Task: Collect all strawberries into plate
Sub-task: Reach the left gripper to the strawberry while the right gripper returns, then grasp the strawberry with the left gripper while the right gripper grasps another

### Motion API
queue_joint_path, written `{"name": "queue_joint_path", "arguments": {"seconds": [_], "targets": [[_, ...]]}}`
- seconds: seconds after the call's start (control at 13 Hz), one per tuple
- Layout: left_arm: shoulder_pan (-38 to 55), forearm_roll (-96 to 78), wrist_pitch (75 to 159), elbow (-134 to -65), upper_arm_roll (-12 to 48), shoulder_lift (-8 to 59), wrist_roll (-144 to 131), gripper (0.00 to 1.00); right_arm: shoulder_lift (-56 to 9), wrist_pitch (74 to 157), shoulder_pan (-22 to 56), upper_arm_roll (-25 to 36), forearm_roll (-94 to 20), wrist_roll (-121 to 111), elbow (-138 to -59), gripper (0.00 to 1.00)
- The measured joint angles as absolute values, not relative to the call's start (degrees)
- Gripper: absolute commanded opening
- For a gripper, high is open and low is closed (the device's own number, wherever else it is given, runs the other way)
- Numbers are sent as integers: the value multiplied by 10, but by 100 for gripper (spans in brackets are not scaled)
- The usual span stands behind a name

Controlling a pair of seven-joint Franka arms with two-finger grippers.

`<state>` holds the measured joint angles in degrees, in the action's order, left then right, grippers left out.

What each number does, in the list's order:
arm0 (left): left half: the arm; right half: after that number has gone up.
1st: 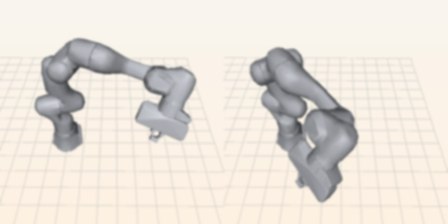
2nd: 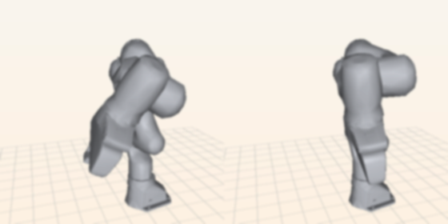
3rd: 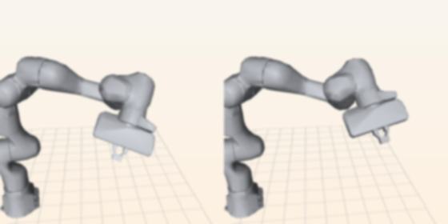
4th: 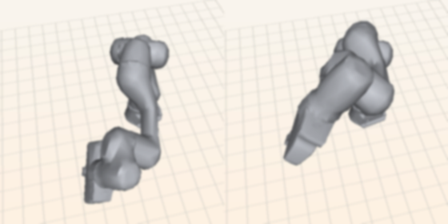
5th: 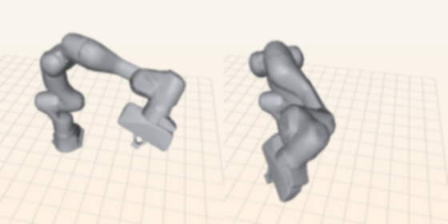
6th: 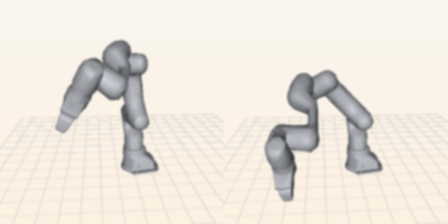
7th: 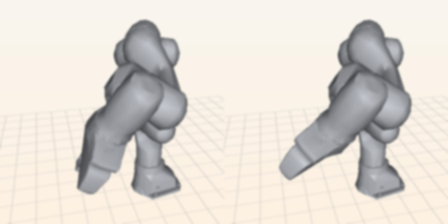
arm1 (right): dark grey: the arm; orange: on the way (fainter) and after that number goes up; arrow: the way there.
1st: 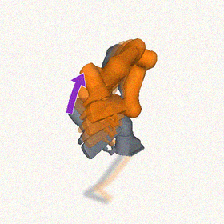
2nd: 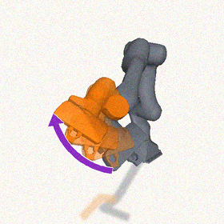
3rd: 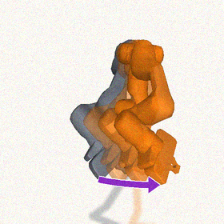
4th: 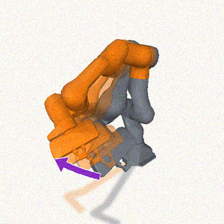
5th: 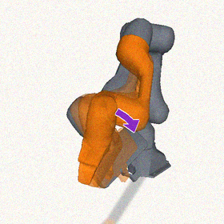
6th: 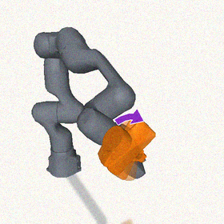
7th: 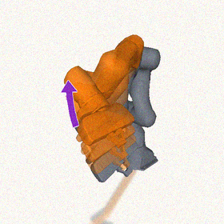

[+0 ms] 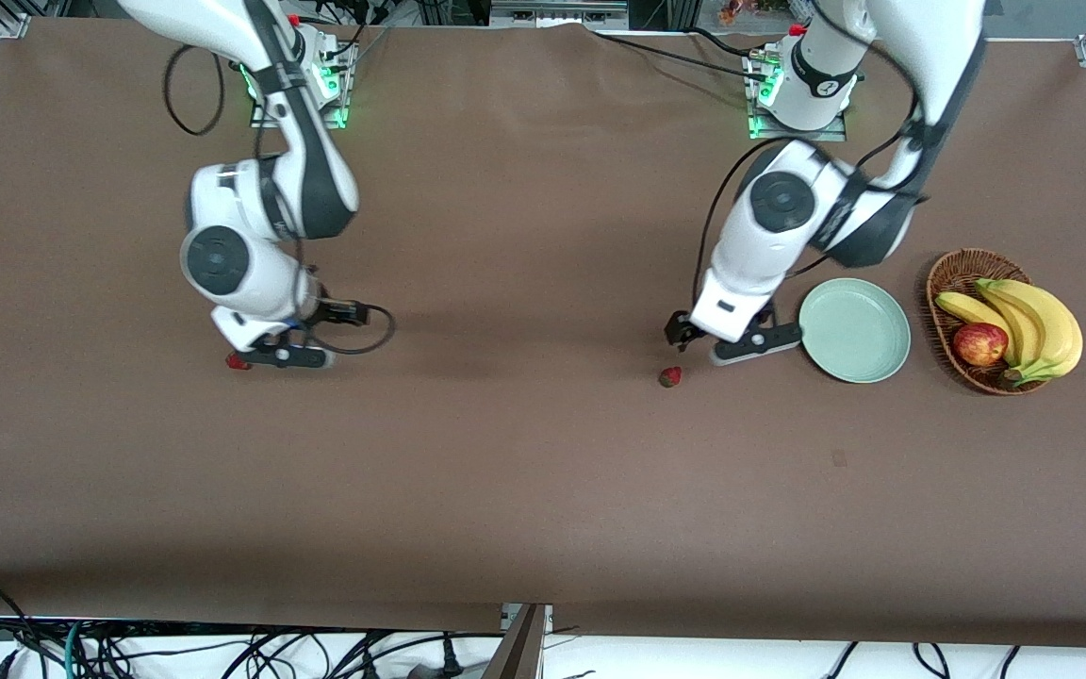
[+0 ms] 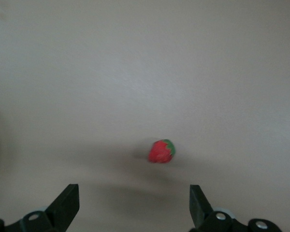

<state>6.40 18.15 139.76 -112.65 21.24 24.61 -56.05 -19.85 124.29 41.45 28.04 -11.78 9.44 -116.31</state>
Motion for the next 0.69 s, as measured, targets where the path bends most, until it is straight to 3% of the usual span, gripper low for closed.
{"name": "queue_joint_path", "arguments": {"seconds": [0.31,0.69], "targets": [[73,275,1424,-1045,213,376,-627,100,-166,1350,414,359,-118,-36,-1314,94],[73,281,1429,-1018,213,411,-626,100,-160,1375,415,384,-118,-59,-1383,91]]}}
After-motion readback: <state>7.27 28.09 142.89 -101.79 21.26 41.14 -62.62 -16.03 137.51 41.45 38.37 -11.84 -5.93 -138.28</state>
